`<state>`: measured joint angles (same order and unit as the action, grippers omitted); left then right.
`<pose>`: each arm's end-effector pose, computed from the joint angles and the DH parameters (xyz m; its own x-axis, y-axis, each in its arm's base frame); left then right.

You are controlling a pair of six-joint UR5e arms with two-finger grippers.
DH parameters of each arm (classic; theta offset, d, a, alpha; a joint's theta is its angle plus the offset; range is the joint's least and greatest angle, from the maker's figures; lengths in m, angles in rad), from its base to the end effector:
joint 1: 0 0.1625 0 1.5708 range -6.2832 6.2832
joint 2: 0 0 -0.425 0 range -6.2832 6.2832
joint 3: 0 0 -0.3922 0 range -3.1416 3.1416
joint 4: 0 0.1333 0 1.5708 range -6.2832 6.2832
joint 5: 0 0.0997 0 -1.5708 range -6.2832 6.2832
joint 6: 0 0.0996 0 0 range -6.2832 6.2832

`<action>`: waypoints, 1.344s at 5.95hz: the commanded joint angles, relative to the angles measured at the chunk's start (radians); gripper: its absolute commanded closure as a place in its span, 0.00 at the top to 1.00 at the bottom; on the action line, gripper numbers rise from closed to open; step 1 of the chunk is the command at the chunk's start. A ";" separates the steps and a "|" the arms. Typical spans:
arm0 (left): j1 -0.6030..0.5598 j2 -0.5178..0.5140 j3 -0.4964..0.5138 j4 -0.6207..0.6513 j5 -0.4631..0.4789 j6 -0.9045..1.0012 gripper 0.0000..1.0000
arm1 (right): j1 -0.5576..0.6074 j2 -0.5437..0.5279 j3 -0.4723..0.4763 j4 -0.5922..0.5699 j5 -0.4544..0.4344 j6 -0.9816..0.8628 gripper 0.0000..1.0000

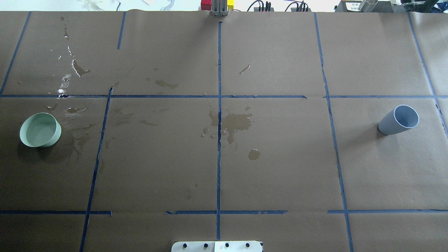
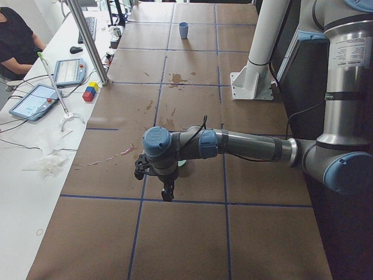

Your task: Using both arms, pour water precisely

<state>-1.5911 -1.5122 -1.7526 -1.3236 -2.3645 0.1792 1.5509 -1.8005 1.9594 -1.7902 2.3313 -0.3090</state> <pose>-0.0715 -0.4533 0.6202 0.6917 0.0761 -0.7182 -0.1048 0.9945 0.0044 0.0570 -0.3869 0.5923 0.6848 -0.2775 0.6738 0.2395 0.9590 0.1516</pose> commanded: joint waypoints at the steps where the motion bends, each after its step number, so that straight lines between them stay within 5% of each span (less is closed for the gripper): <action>1: 0.000 0.026 0.014 -0.003 0.007 -0.004 1.00 | -0.003 -0.016 0.018 0.002 0.003 0.007 1.00; 8: 0.002 0.044 -0.041 0.009 0.001 -0.006 1.00 | -0.014 -0.042 0.039 -0.001 -0.001 0.010 1.00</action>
<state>-1.5897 -1.4719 -1.7958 -1.3144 -2.3638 0.1733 1.5371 -1.8305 2.0012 -1.7894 2.3300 -0.2990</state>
